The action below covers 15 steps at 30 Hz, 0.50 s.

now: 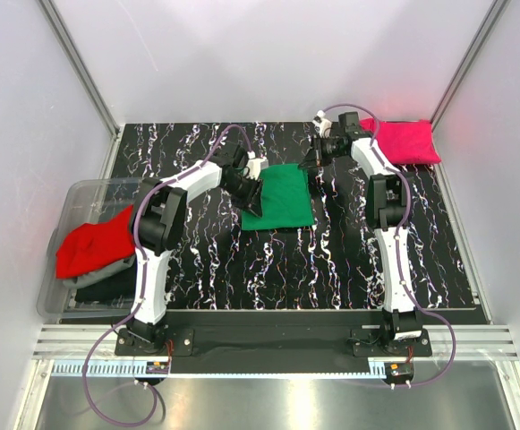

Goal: Fold and stack the t-shirts
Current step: Fold the tshirt

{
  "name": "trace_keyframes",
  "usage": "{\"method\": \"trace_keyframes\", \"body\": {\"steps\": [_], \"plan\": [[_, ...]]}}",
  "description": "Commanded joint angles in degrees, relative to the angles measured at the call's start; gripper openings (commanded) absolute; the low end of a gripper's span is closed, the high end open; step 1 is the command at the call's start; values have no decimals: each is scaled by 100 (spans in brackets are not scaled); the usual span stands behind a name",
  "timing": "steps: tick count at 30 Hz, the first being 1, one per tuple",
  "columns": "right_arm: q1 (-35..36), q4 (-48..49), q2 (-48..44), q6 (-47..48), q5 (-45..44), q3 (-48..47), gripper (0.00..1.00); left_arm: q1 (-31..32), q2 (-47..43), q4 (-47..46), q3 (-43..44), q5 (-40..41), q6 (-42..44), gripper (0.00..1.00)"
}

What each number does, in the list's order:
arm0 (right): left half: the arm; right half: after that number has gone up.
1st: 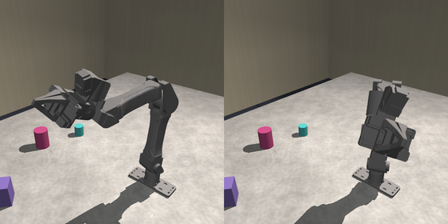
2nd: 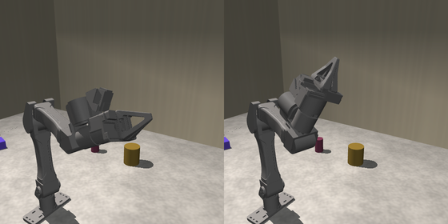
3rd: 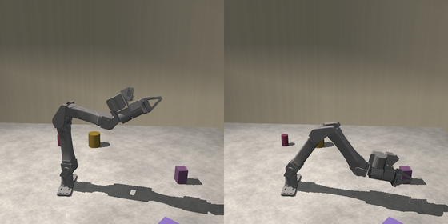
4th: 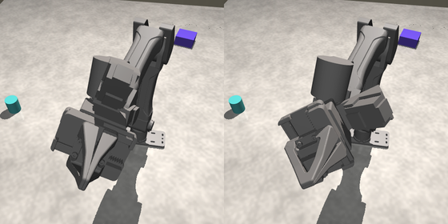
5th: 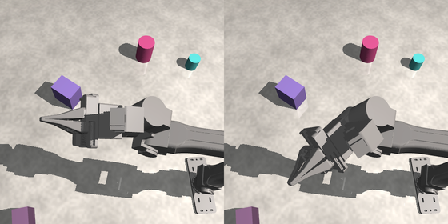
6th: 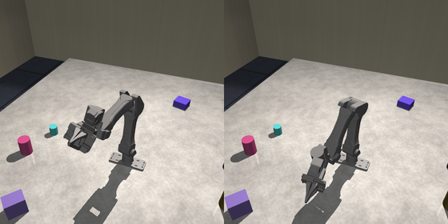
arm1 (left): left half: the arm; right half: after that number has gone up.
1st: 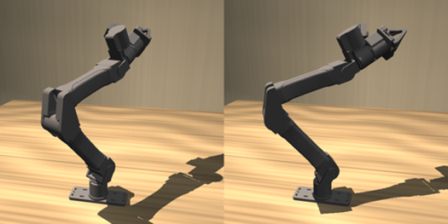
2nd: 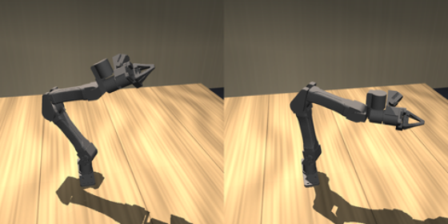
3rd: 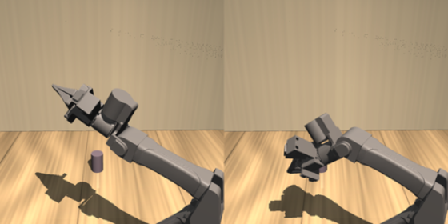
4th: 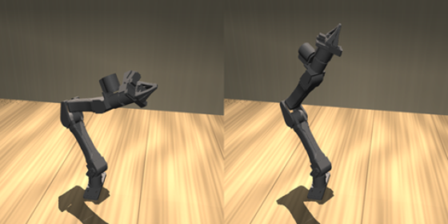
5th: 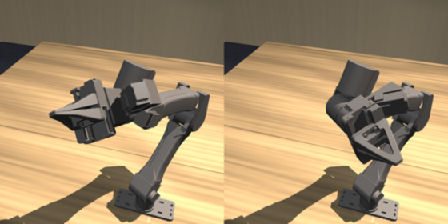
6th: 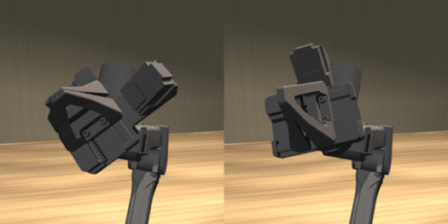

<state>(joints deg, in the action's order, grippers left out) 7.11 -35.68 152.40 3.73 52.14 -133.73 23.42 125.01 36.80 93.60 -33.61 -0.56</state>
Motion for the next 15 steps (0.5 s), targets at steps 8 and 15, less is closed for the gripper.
{"method": "trace_keyframes", "body": {"steps": [8,15], "plan": [[-70,413,88,-241,-143,-724,2,84,-3,29,105,249,240,32],[-70,483,185,-311,-292,-759,2,137,23,82,141,284,293,32]]}}
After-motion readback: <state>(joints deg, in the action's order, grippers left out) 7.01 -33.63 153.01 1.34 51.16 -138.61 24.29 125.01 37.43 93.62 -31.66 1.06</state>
